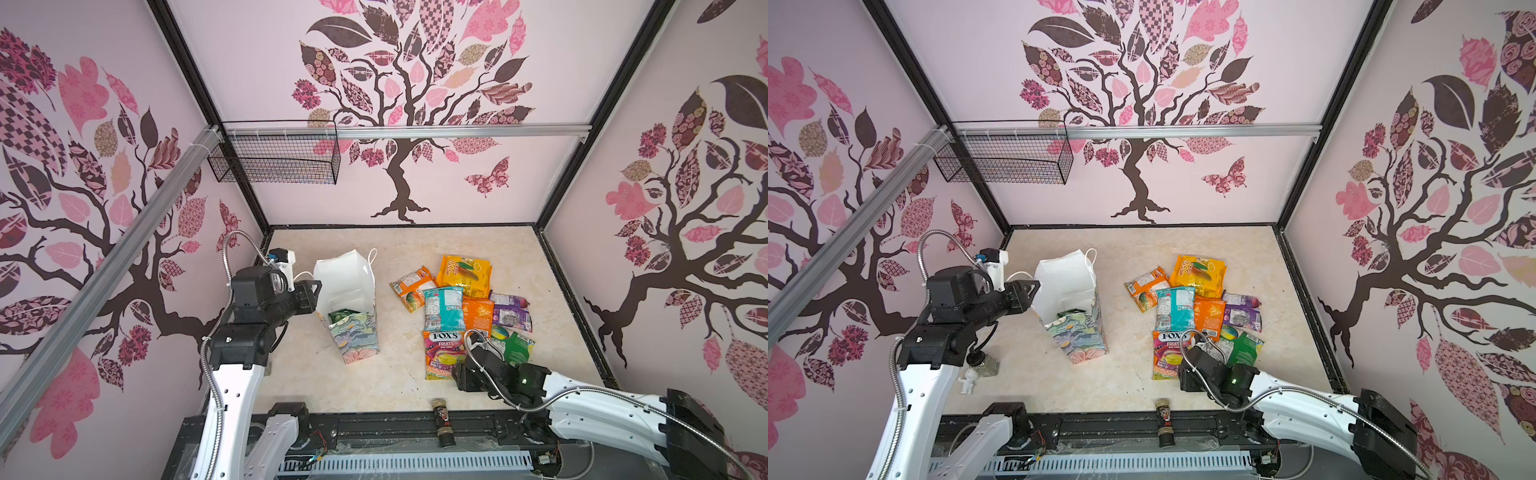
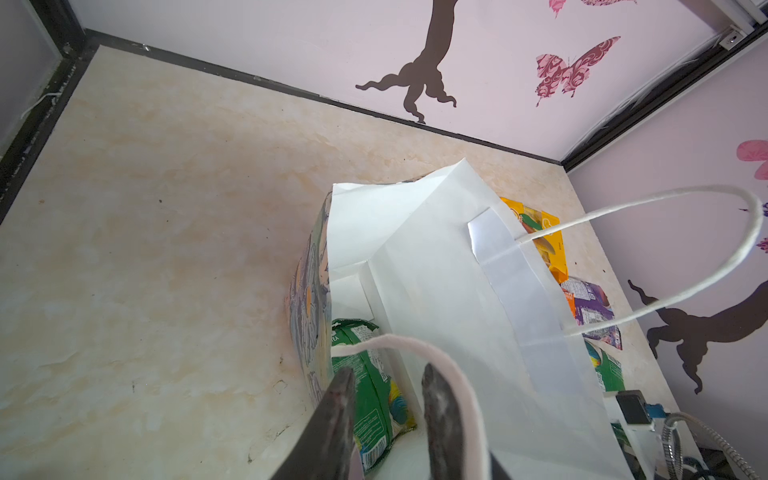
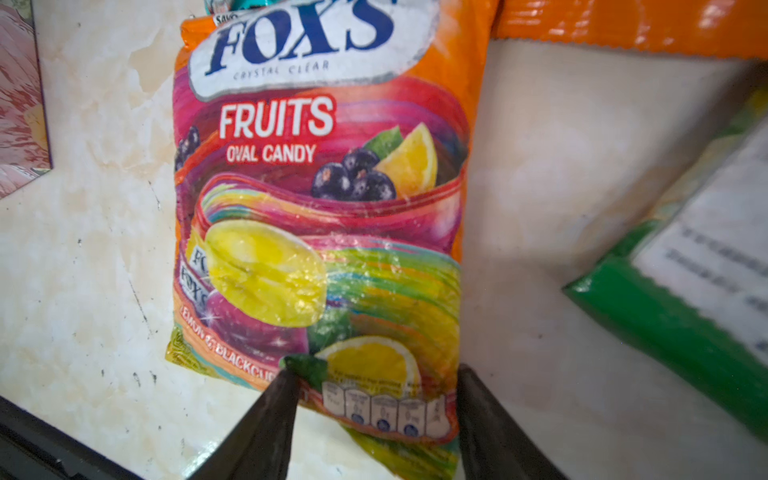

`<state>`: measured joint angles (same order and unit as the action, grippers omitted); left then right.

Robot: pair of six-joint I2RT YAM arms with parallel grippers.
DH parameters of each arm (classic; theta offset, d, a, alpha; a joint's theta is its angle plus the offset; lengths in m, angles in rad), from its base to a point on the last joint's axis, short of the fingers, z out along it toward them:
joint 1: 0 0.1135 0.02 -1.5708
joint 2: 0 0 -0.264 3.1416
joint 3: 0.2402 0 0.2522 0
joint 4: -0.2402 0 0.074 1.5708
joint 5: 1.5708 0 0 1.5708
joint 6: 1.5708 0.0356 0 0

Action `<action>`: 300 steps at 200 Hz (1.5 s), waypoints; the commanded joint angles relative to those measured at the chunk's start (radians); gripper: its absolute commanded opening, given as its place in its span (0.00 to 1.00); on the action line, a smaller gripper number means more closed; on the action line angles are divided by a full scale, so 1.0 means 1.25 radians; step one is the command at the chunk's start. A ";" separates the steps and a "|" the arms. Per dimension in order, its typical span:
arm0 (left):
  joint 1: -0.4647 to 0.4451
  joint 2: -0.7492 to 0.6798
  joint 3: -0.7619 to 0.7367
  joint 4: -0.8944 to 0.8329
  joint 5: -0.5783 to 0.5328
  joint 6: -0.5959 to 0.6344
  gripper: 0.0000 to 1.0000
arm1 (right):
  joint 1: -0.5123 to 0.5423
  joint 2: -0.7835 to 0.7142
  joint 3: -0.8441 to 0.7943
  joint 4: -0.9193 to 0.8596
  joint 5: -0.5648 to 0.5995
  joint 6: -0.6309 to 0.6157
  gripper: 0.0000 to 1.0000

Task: Place the snacks into the paper bag
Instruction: 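Lower the right gripper onto the FOX'S Fruits oval candy packet, then close the right gripper on the FOX'S Fruits packet's end, then lift the FOX'S Fruits packet upward with the right gripper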

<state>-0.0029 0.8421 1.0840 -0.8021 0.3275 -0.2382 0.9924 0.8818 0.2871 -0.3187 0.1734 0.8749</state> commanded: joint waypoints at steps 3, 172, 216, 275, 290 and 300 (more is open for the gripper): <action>-0.002 -0.005 -0.001 0.010 0.013 0.002 0.31 | -0.004 -0.003 -0.006 -0.009 0.013 -0.003 0.54; -0.002 -0.002 -0.005 0.010 0.011 0.003 0.31 | -0.004 -0.051 0.067 0.062 0.030 -0.050 0.00; -0.002 -0.005 -0.003 0.008 0.009 0.002 0.31 | -0.004 -0.032 0.107 0.084 0.036 -0.079 0.00; -0.002 0.002 -0.007 0.010 0.008 0.002 0.31 | -0.004 -0.001 0.160 0.131 0.043 -0.126 0.00; -0.002 0.004 -0.009 0.012 0.008 0.002 0.31 | -0.004 0.006 0.179 0.141 0.045 -0.139 0.00; -0.003 0.004 -0.010 0.014 0.008 0.001 0.31 | -0.004 0.014 0.191 0.150 0.046 -0.149 0.00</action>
<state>-0.0029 0.8448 1.0832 -0.8021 0.3344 -0.2382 0.9924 0.8848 0.4473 -0.1989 0.1928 0.7361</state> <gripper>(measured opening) 0.309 0.042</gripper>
